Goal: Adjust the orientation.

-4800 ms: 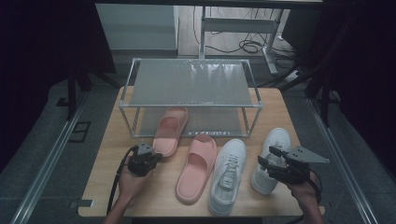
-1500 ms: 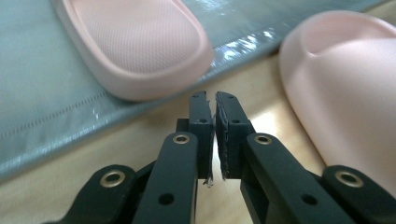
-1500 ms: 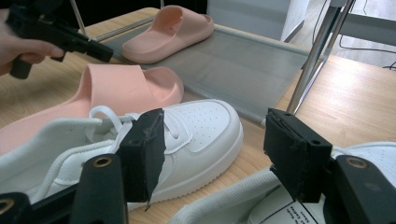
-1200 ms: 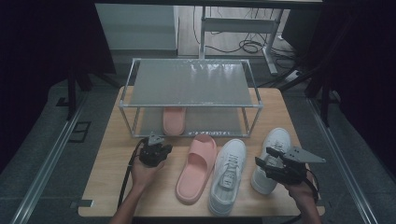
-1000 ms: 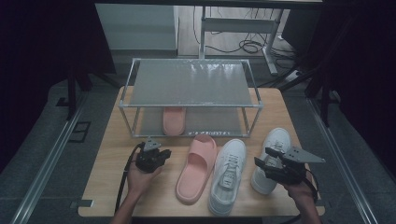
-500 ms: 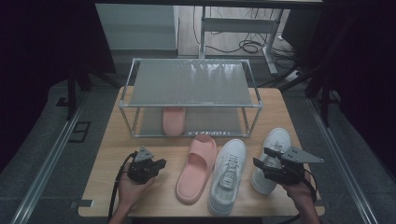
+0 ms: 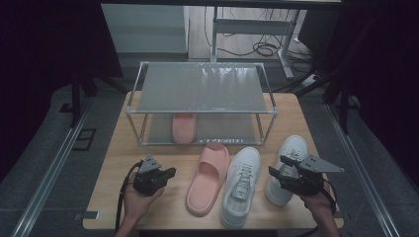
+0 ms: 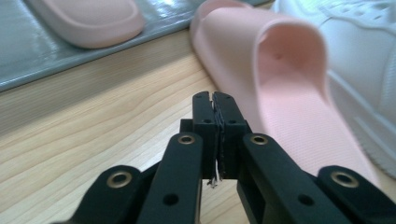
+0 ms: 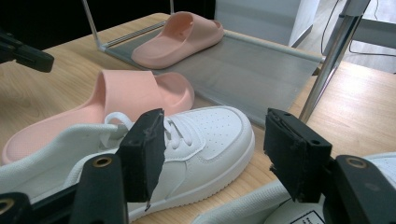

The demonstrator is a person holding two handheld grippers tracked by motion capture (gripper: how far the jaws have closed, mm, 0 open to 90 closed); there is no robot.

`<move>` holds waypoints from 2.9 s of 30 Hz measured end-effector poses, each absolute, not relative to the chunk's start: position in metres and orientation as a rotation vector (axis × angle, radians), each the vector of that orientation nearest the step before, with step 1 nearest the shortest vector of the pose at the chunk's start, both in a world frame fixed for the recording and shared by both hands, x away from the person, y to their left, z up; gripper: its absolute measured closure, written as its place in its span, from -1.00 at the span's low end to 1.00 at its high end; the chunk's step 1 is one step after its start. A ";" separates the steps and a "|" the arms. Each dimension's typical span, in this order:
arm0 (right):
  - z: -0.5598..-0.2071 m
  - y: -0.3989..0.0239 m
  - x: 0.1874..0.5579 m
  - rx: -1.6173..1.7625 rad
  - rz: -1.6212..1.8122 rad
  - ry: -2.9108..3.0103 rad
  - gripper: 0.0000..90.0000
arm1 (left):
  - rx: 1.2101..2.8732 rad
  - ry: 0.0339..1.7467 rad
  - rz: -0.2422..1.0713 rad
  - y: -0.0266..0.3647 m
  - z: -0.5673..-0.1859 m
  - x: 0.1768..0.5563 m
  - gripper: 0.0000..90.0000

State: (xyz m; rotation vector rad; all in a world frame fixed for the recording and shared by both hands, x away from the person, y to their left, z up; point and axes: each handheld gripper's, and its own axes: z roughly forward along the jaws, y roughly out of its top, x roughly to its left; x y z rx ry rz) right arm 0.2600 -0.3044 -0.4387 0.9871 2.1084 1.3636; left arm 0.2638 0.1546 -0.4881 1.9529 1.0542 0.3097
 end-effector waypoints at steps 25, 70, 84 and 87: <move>-0.437 -0.304 0.258 0.984 1.365 2.106 -0.13 | 2.053 0.930 0.214 0.093 -0.491 0.267 1.00; -0.441 -0.306 0.261 0.996 1.354 2.110 -0.13 | 2.081 1.069 0.275 0.097 -0.509 0.308 0.94; -0.442 -0.305 0.261 0.994 1.351 2.113 -0.13 | 2.065 1.022 0.239 0.105 -0.497 0.294 0.28; -0.443 -0.305 0.262 0.998 1.351 2.114 -0.13 | 2.058 1.014 0.213 0.105 -0.494 0.291 0.20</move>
